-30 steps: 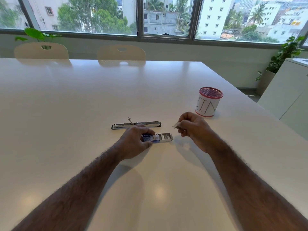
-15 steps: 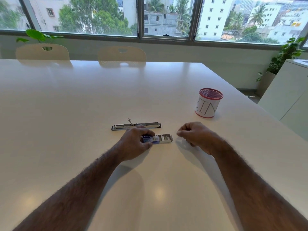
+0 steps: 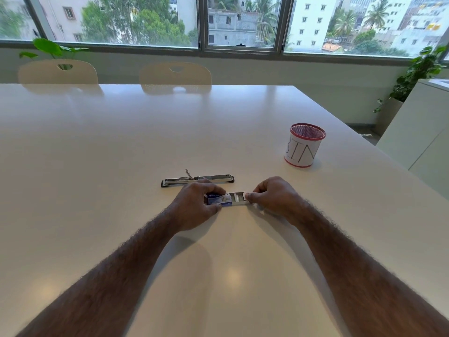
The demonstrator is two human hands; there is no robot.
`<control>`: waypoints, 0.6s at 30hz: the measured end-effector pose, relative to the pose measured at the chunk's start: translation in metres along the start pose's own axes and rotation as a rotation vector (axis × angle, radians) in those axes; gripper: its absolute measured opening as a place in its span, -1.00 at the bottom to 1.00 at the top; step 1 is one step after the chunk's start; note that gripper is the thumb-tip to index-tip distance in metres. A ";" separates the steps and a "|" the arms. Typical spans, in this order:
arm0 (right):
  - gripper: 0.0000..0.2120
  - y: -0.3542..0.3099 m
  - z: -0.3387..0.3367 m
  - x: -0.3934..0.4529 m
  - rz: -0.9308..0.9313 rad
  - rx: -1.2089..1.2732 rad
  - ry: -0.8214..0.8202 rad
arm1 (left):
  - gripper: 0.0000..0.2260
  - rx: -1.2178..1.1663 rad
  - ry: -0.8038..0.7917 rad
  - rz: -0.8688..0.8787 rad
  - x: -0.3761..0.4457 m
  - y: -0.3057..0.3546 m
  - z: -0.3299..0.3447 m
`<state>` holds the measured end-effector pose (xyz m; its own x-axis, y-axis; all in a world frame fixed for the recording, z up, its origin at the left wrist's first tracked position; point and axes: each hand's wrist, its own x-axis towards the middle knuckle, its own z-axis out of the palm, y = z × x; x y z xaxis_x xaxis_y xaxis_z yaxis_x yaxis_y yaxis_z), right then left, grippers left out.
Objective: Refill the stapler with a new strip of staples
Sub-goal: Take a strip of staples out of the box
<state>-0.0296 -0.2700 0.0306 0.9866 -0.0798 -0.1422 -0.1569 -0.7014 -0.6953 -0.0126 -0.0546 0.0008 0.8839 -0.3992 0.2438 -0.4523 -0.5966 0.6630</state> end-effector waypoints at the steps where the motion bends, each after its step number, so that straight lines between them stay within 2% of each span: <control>1: -0.77 0.000 0.001 0.000 -0.002 -0.003 0.006 | -0.75 -0.005 -0.001 -0.001 0.000 0.001 0.000; 18: -0.84 -0.001 0.003 0.002 -0.056 0.032 0.022 | -0.74 0.061 0.050 0.062 0.015 0.021 0.021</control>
<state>-0.0277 -0.2675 0.0284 0.9946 -0.0567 -0.0873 -0.1024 -0.6824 -0.7238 -0.0115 -0.0880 0.0032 0.8582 -0.4022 0.3189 -0.5113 -0.6138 0.6015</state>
